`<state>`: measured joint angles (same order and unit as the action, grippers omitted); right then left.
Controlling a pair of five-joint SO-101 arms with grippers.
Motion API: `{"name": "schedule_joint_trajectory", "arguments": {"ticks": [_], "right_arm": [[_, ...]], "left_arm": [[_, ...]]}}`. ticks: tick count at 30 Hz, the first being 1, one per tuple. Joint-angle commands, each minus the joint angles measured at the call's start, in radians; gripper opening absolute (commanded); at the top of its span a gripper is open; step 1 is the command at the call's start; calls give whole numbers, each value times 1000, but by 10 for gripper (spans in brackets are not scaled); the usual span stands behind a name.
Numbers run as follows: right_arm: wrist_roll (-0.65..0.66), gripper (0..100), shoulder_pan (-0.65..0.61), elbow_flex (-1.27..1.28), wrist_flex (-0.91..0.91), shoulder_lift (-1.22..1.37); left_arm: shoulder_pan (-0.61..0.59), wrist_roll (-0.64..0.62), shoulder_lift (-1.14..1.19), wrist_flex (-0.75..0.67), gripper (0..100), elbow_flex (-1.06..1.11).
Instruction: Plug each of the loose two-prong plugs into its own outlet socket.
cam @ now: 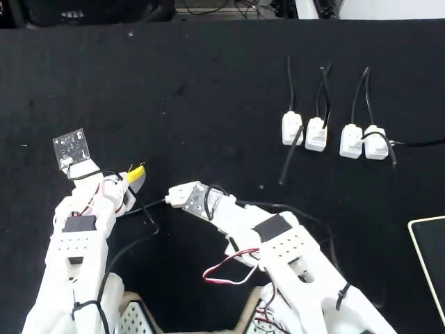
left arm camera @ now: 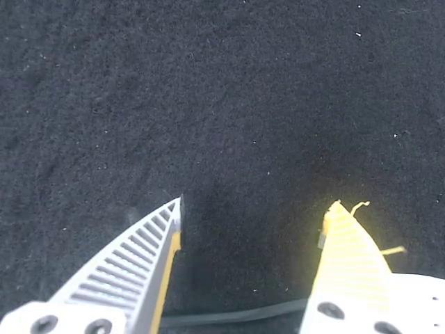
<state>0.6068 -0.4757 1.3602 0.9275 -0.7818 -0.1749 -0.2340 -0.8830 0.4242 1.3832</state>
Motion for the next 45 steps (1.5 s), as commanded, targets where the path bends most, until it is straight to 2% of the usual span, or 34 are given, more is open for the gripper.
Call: {"name": "schedule_joint_trajectory", "arguments": {"ticks": [1, 2, 7, 14, 25, 32, 38, 45], "right_arm": [[-11, 35, 18, -2, -23, -4], [-11, 8, 18, -5, -21, -10], [-12, 11, 14, -128, 58, -12], [-98, 11, 14, -160, 57, 4], [-132, 16, 12, -211, -34, 361], [-132, 16, 12, -228, -26, 378], [-160, 131, 8, -236, -32, 364], [-166, 35, -31, -232, -49, 361]], "left_arm": [[-2, -6, -20, -17, 317, -13], [-2, -6, -20, -17, 317, -13], [-1, -6, -20, -17, 317, -13], [-2, -6, -20, -17, 317, -13], [-2, -6, -20, -17, 317, -13], [2, -6, -20, -17, 317, -16], [4, -6, -20, -17, 317, -16], [1, -6, -20, -17, 317, -16]]}}
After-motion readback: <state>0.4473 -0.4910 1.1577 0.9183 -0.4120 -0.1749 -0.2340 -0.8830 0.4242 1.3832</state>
